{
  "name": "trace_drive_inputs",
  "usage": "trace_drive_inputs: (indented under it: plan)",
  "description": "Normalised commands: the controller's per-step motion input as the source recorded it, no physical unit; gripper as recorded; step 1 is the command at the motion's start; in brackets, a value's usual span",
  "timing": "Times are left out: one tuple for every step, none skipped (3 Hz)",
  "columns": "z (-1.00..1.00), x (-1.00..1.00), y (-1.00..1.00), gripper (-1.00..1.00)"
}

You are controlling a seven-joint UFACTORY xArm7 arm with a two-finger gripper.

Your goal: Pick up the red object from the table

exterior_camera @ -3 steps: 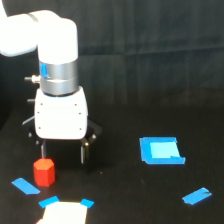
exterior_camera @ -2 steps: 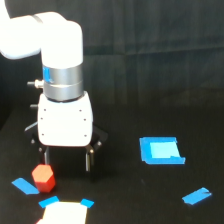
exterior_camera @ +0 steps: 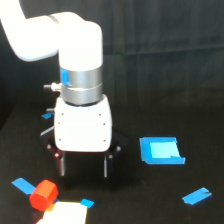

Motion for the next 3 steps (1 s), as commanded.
trace_drive_inputs:
  plan:
    - [-0.01, -1.0, -0.64, 1.0]
    - [0.01, -0.94, -0.41, 1.0]
    - [0.27, -0.49, -0.53, -1.0]
